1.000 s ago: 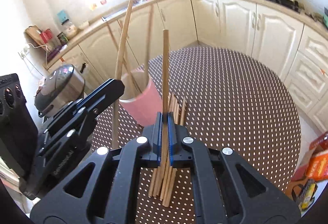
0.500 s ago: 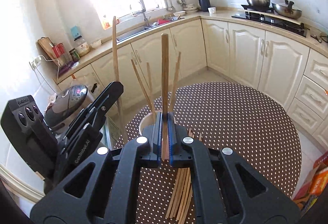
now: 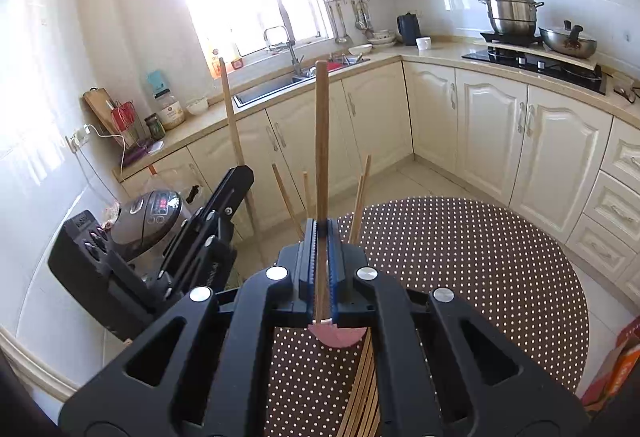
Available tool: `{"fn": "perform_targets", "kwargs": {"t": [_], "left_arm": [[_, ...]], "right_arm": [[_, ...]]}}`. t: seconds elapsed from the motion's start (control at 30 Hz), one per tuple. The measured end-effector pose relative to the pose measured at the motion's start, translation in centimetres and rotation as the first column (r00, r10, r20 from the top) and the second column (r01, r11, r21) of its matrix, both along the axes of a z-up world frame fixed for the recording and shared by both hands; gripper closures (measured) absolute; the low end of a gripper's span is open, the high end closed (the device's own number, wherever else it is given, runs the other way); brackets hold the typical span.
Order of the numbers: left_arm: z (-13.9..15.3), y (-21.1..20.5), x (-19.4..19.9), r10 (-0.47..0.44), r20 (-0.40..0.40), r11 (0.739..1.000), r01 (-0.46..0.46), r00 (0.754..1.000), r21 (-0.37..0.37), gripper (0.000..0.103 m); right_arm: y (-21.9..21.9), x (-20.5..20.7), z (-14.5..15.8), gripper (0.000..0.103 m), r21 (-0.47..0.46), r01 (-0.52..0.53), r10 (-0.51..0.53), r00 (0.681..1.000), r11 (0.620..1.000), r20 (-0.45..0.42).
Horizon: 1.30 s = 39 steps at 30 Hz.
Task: Organize utensils
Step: 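Carry both chopsticks over the pink cup, lower them in, open both grippers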
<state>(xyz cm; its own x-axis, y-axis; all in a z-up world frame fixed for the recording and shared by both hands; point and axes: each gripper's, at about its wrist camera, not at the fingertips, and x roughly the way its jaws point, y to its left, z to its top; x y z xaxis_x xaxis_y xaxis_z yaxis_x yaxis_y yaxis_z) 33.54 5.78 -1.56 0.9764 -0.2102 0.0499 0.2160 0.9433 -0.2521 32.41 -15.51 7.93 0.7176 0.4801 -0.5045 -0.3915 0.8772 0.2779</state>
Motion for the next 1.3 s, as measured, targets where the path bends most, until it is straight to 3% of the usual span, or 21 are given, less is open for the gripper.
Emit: {"fn": "perform_targets", "kwargs": {"t": [0.27,0.73,0.8,0.83,1.0,1.13,1.3], "left_arm": [[-1.6,-0.7,1.7,0.053,0.019,0.998,-0.053,0.998,0.036,0.097],[-4.4,-0.4,1.5,0.000,-0.084,0.999,0.004,0.996,0.043,0.096],[-4.6,-0.4,1.4,0.000,-0.102,0.999,0.005,0.995,0.048,0.089],[-4.6,-0.3,1.2,0.002,-0.102,0.999,0.003,0.995,0.050,0.080],[-4.4,-0.4,0.3,0.001,-0.108,0.997,0.007,0.994,0.075,0.079],[-4.3,-0.6,-0.3,-0.004,-0.124,0.996,0.015,0.992,0.088,0.070],[-4.2,-0.8,-1.0,-0.001,-0.137,0.993,0.017,0.991,0.115,0.065]], "right_arm": [[0.4,1.1,-0.5,0.098,-0.009,-0.002,0.002,1.000,1.000,-0.006],[1.2,1.6,-2.6,0.097,-0.012,-0.008,0.007,0.998,1.000,-0.057],[1.2,1.6,-2.8,0.097,-0.009,-0.008,0.007,0.998,1.000,-0.062],[1.2,1.6,-3.0,0.097,-0.008,-0.006,0.005,0.998,1.000,-0.064],[1.4,1.4,-3.6,0.097,-0.001,0.000,0.000,0.997,1.000,-0.075],[1.4,1.5,-3.8,0.097,0.005,0.005,-0.005,0.997,1.000,-0.076],[1.5,1.6,-4.4,0.097,0.011,0.009,-0.008,0.996,1.000,-0.086]]}}
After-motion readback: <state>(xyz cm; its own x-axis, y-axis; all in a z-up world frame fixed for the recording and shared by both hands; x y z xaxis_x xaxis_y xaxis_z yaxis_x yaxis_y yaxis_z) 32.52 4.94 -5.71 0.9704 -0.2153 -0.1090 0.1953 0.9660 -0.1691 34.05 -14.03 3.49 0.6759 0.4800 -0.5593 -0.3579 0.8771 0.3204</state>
